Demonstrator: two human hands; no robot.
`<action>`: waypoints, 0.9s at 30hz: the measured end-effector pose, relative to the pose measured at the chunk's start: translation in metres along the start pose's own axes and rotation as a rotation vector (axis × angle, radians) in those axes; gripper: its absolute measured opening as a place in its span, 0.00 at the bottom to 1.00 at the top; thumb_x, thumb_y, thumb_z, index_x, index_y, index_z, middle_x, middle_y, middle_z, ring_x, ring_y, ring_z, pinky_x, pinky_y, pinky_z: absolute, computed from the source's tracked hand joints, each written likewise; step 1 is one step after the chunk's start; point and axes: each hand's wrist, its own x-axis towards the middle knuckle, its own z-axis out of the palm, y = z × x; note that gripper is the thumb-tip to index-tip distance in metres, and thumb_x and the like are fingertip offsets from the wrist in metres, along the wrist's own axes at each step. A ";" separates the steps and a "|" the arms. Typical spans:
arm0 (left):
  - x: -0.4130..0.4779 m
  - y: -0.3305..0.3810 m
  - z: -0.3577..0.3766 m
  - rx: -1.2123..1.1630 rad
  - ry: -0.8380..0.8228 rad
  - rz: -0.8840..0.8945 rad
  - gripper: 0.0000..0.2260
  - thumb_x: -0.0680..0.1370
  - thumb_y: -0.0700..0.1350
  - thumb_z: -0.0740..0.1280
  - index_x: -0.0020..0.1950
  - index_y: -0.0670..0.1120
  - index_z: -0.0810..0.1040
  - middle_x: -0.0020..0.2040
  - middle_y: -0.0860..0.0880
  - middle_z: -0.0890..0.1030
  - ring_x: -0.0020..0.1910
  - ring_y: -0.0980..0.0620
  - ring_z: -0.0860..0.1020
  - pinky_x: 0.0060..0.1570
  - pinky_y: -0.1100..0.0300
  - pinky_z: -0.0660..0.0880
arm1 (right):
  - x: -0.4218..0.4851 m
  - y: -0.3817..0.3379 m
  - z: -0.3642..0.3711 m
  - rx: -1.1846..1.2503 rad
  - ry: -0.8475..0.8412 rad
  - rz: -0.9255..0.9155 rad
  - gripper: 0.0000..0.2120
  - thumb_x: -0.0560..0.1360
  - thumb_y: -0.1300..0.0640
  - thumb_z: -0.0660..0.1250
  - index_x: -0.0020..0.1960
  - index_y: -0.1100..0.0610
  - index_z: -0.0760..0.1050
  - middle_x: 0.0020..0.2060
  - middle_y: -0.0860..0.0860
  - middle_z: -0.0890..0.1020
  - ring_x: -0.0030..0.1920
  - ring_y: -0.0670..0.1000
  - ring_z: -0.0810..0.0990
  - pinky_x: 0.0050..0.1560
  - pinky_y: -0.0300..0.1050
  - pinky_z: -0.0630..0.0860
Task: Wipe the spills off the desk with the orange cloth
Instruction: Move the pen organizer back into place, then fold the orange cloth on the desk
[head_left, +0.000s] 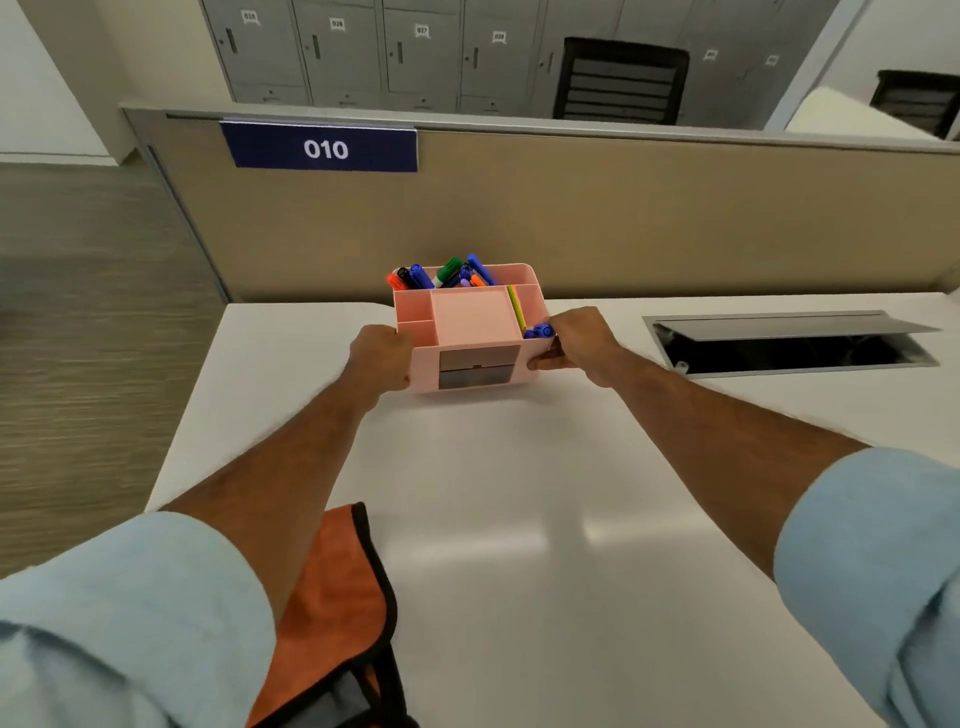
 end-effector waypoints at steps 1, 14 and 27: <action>0.001 0.003 0.008 0.036 0.009 -0.016 0.16 0.78 0.40 0.66 0.64 0.36 0.73 0.62 0.35 0.78 0.53 0.41 0.79 0.59 0.47 0.78 | 0.002 0.005 -0.006 0.010 0.000 0.005 0.06 0.80 0.59 0.62 0.44 0.56 0.72 0.41 0.55 0.82 0.40 0.58 0.86 0.41 0.47 0.84; -0.006 -0.012 0.011 0.102 -0.067 0.070 0.18 0.82 0.44 0.59 0.71 0.40 0.69 0.70 0.39 0.72 0.68 0.39 0.72 0.68 0.44 0.70 | -0.009 0.033 -0.022 0.117 0.065 0.059 0.20 0.80 0.41 0.56 0.62 0.55 0.69 0.52 0.55 0.79 0.42 0.56 0.85 0.43 0.47 0.83; -0.104 -0.170 -0.161 0.539 0.003 0.085 0.17 0.76 0.58 0.66 0.57 0.48 0.81 0.54 0.51 0.82 0.52 0.54 0.77 0.52 0.58 0.70 | -0.144 0.101 0.122 -0.330 -0.340 -0.442 0.13 0.75 0.52 0.70 0.57 0.55 0.76 0.45 0.48 0.81 0.41 0.44 0.77 0.47 0.41 0.74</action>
